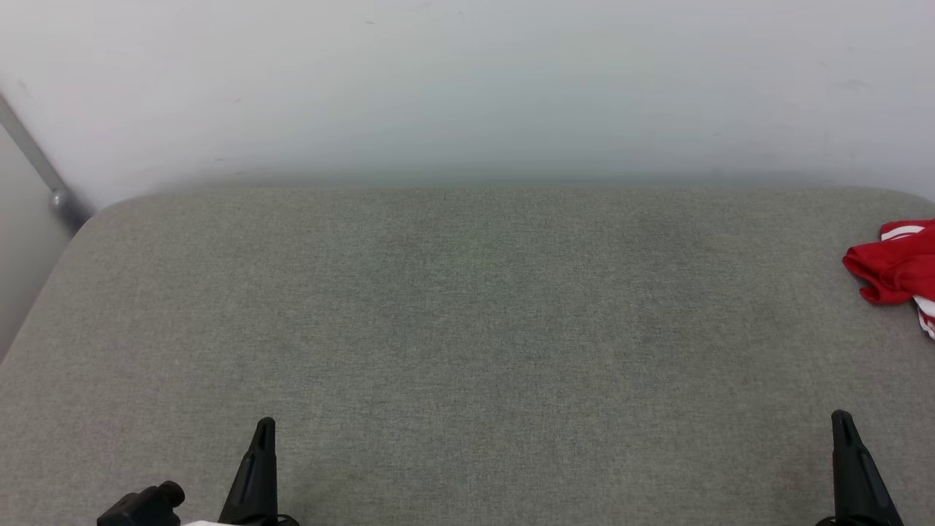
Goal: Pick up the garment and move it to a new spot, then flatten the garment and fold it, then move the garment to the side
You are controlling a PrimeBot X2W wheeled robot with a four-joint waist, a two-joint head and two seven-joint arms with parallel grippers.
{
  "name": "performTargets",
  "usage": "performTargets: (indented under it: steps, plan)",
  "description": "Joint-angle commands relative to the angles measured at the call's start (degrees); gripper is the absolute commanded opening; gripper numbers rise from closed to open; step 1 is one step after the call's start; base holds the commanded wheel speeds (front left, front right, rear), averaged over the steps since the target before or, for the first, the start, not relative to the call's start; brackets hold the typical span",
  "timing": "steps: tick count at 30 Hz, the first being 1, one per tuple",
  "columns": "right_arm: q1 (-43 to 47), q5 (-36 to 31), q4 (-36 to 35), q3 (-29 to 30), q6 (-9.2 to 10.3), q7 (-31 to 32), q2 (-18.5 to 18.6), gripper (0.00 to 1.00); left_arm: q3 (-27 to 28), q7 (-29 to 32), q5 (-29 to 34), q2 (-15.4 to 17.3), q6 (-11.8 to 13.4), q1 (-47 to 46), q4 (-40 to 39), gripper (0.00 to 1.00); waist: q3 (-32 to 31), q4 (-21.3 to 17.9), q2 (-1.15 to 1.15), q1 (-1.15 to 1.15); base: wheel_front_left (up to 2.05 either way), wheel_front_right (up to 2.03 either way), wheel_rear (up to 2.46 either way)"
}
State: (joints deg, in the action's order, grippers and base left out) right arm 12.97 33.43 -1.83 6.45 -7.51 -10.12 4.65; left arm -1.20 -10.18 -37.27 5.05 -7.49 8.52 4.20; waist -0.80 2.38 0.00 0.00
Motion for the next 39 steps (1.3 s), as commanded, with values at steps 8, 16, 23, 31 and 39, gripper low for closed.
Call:
performTargets:
  steps: [8, 16, 23, 31, 39]
  plan:
    - [-3.6, 8.9, 1.5, -0.6, 0.01, 1.8, 0.7, 0.0, 0.7, 1.8, -8.4, 0.6, 0.0, -3.2, 0.8, 0.0, 0.1, -0.2, 0.0, 0.0, 0.0, 0.0, 0.0]
    - [-5.6, 15.5, 3.2, -0.9, 0.01, 3.3, 0.8, 0.0, 1.1, 3.2, -14.6, 0.6, 0.0, -4.6, 1.8, 0.0, 0.2, -0.4, 0.0, 0.0, 0.0, 0.0, 0.0]
    - [-7.2, 20.8, 4.7, -1.2, 0.01, 4.6, 0.7, 0.0, 1.5, 4.5, -19.6, 0.6, 0.0, -5.8, 2.7, 0.0, 0.2, -0.6, 0.0, 0.0, 0.0, 0.0, 0.0]
    - [-8.7, 25.7, 6.0, -1.4, 0.02, 5.8, 0.7, 0.0, 1.9, 5.6, -24.2, 0.5, 0.0, -6.9, 3.5, 0.0, 0.3, -0.7, 0.0, 0.0, 0.0, 0.0, 0.0]
    - [-10.4, 30.9, 7.4, -1.5, 0.01, 7.1, 0.6, 0.0, 2.4, 7.0, -29.0, 0.4, 0.0, -8.1, 4.4, 0.0, 0.4, -0.9, 0.0, 0.0, 0.0, 0.0, 0.0]
